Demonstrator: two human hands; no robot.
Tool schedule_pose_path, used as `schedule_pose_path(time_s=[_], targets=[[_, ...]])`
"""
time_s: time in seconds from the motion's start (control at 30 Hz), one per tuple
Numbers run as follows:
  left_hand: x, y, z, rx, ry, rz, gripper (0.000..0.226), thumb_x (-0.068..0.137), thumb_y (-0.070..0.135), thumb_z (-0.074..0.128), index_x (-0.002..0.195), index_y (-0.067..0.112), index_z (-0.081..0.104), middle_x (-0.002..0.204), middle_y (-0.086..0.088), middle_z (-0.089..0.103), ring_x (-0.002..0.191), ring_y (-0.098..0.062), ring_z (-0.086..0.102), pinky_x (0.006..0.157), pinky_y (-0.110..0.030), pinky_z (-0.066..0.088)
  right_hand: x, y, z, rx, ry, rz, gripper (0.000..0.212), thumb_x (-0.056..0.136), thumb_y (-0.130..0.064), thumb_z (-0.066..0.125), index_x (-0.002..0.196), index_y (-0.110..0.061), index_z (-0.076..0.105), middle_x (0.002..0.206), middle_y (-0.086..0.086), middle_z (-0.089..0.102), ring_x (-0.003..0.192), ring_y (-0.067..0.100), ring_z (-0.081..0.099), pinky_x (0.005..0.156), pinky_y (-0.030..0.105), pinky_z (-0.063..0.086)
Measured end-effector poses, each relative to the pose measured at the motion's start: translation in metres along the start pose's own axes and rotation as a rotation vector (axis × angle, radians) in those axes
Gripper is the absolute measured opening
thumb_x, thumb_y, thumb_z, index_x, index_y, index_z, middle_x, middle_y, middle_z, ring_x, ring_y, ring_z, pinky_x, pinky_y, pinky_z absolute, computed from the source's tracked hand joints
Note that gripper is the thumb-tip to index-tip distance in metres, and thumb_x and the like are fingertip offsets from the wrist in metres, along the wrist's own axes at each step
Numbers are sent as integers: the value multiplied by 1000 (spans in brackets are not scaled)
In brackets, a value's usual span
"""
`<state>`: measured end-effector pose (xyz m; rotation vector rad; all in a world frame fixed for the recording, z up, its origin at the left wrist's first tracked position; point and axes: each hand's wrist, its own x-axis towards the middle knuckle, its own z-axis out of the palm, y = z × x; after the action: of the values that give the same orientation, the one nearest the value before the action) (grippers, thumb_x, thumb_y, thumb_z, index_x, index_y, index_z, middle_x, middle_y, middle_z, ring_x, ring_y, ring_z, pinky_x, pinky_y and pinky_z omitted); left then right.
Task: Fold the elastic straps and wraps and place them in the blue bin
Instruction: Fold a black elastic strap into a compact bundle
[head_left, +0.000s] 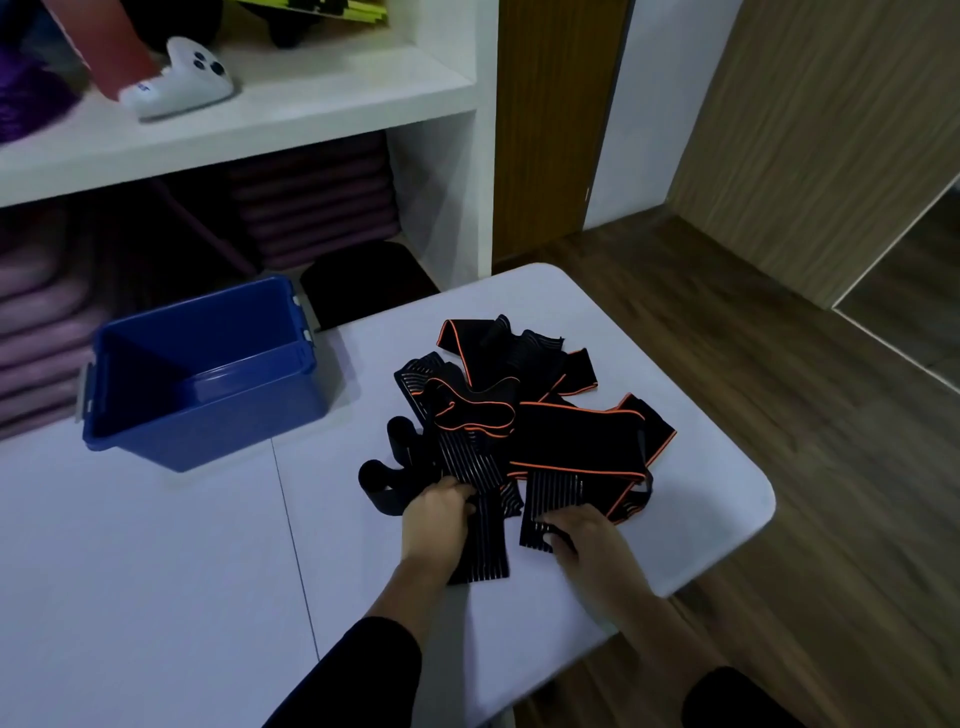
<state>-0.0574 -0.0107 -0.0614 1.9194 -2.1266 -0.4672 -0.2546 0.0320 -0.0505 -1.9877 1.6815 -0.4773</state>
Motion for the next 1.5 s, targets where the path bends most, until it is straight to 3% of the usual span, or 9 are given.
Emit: schedule_pose_path(time_s=[0.23,0.4,0.53,0.6,0.8,0.97,1.17,1.33,1.5], targets=[[-4,-2,-5,-43,55,-18,23,87,8,49,101,14,66,98,0,62,95,-17,56,69,-24,45,7,-21,-41,208,71,-77,29,91,-21,57,120,-26,59,115,-12,62,109,5,57,93,18,44],[-7,1,-18,-105,159,2,14,84,14,54,94,14,63,95,2,59,94,-14,51,71,-21,43,45,-23,-79,403,140,-30,28,89,-24,61,116,-31,58,104,-6,66,85,29,66,76,43,55],[-4,11,-27,-110,205,4,12,85,15,55,94,16,64,91,4,63,90,-12,51,67,-18,40,78,-6,-73,199,149,-10,33,85,-15,65,117,-20,59,114,2,63,96,18,61,87,23,45],[-6,12,-27,-118,207,4,12,86,15,55,94,17,64,91,5,63,90,-12,51,67,-16,36,83,5,-61,15,162,-24,43,77,-14,73,118,-17,59,118,6,58,111,23,52,96,30,39],[-7,11,-27,-142,193,-14,14,87,15,55,96,18,65,93,6,64,91,-11,50,71,-15,36,69,20,-35,-98,260,-124,8,78,-6,64,83,-12,63,85,5,55,80,25,53,65,33,43],[-7,12,-30,-169,181,-35,13,87,15,56,96,18,65,94,6,63,91,-11,52,72,-18,40,56,26,-25,-27,43,-130,27,85,-26,63,109,-15,65,105,3,57,101,19,49,84,26,41],[-7,11,-33,-236,160,-19,12,86,10,58,93,16,66,91,6,61,77,-7,57,67,-14,43,52,42,-17,-132,-175,-160,87,65,-37,80,140,-18,39,139,3,32,131,17,27,108,28,29],[-9,11,-33,-293,122,-9,12,86,7,58,91,14,66,89,10,57,76,-3,56,68,-3,39,62,49,-9,-301,-219,-148,84,75,-42,71,146,-22,28,149,5,19,140,20,14,115,29,14],[-10,13,-37,-326,135,-4,13,87,6,58,91,14,67,89,9,60,79,-2,57,72,-2,40,56,51,-5,-284,-158,-199,67,83,-38,62,142,-18,37,140,1,35,135,17,20,110,25,25]])
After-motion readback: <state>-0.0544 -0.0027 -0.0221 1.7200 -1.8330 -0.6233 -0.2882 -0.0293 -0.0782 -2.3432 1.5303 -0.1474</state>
